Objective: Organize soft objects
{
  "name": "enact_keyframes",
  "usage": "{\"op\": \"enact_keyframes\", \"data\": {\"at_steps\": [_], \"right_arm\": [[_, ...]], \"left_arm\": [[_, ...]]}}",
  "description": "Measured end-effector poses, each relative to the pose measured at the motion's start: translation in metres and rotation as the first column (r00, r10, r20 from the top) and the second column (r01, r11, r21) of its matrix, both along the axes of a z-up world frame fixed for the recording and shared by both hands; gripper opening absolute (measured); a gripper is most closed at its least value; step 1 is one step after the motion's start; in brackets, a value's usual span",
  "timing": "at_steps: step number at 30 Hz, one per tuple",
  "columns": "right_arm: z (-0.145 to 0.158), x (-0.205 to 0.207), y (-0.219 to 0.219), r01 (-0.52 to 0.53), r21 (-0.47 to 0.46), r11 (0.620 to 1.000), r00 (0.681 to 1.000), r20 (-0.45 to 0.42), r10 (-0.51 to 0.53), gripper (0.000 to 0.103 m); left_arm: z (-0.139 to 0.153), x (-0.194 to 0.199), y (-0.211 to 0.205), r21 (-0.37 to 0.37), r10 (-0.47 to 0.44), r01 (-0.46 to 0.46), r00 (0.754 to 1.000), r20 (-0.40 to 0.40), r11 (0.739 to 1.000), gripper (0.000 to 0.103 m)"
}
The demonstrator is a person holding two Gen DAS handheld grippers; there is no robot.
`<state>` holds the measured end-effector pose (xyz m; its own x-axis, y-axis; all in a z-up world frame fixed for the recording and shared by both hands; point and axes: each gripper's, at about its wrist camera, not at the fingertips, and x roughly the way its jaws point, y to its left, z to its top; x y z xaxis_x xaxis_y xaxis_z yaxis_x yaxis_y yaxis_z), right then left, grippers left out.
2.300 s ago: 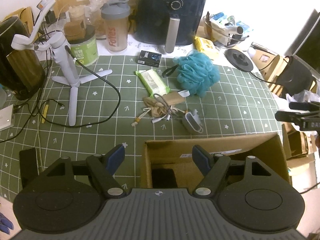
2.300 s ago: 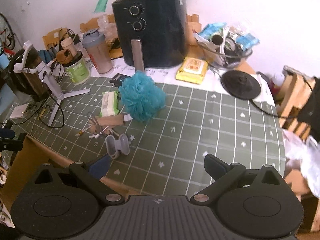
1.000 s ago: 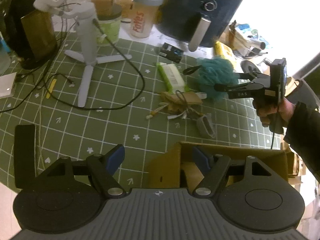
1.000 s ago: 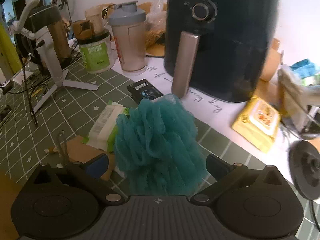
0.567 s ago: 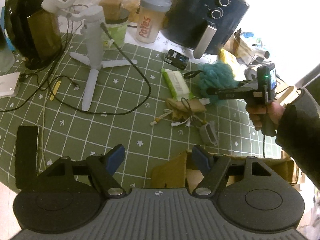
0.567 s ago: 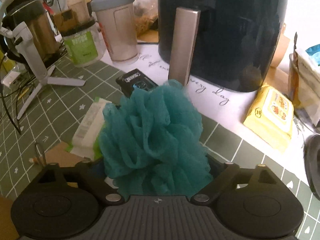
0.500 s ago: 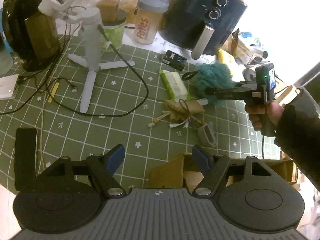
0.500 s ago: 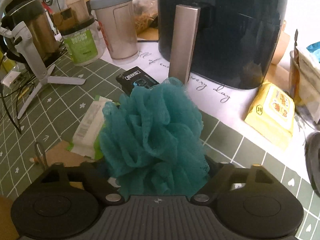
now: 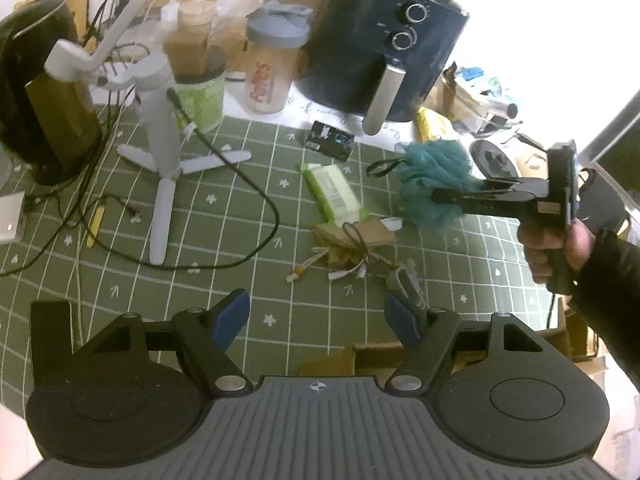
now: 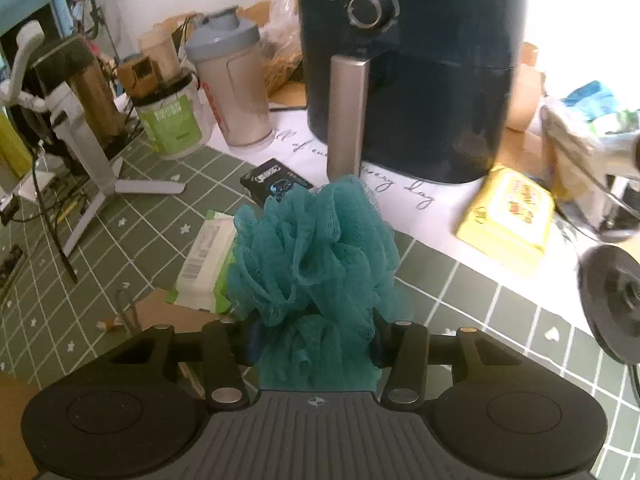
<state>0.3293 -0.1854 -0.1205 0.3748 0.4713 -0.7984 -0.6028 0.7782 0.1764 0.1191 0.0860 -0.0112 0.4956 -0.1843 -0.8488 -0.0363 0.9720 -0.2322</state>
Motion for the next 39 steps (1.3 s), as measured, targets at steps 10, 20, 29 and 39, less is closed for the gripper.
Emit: {"op": "enact_keyframes", "data": {"at_steps": [10,20,29,39], "right_arm": [[0.028,-0.03,-0.029,0.065,-0.003,0.998,0.997,0.037,-0.065,0.039],[0.033,-0.068,-0.047,0.102,-0.048,0.994,0.994,0.049,-0.1,0.032],[0.023,-0.089,-0.062,0.134,-0.117,0.984,0.991,0.015,-0.133,0.036],[-0.001,-0.097,-0.065,0.116,-0.136,0.984,0.992,-0.036,-0.121,0.091]], "left_arm": [[0.003,0.018,-0.005,0.006,-0.081,0.081,0.995,0.061,0.997,0.073],[-0.004,0.042,-0.021,0.03,-0.208,0.206,0.974,0.093,0.978,0.073],[-0.032,0.069,-0.031,0.055,-0.303,0.299,0.951,0.066,0.953,0.071],[-0.072,0.095,-0.046,0.055,-0.387,0.386,0.922,0.012,0.921,0.068]]}}
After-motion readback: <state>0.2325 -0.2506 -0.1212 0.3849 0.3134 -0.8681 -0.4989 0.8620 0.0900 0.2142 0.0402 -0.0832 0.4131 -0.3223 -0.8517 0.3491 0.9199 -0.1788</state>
